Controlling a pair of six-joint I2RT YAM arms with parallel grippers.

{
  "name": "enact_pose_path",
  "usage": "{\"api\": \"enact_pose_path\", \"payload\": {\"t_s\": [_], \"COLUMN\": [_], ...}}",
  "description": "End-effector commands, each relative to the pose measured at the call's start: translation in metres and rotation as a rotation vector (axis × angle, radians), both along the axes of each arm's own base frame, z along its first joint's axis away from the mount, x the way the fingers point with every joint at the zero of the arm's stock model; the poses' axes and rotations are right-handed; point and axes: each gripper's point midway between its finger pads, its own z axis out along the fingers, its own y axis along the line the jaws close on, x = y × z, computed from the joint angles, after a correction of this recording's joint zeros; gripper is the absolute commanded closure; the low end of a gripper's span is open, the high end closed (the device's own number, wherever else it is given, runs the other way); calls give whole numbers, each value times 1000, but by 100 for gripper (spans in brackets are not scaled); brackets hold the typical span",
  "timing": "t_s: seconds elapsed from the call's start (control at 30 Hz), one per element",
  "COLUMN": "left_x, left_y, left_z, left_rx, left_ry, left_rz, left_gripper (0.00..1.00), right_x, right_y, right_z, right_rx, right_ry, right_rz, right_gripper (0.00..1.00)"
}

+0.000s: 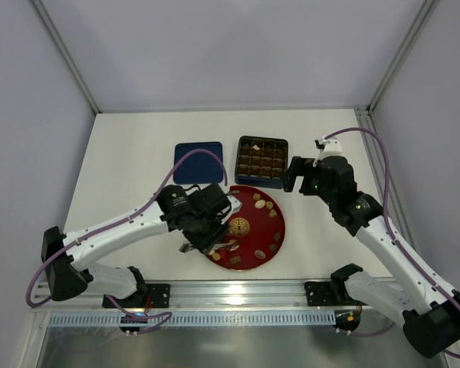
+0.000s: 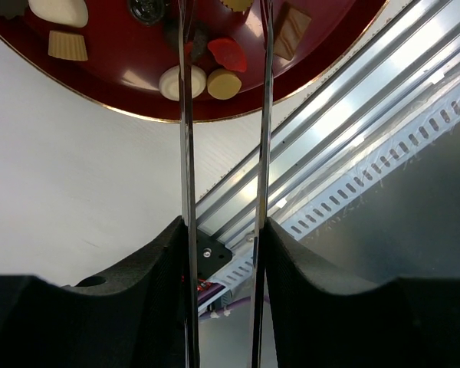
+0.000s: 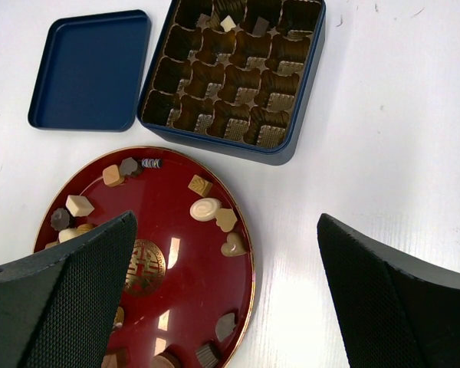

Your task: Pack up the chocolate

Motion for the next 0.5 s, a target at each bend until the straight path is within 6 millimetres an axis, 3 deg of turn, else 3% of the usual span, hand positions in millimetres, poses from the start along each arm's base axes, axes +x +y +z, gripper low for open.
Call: {"api": "enact_pose_path", "payload": {"t_s": [0.0,0.47], "left_x": [3,1], "left_y": [-12,-14], "left_z": [8,2], "left_rx": [-49,-28], "left_ry": [-17,-6], "left_rz": [-18,-28], "left_gripper": [57,62], "right_x": [2,1], "right_y": [-1,-1], "right_z": [14,11], "right_rx": [22,21], "right_ry": [-49,-46], "right_rz": [-9,-11], "right_gripper": [0,0]}}
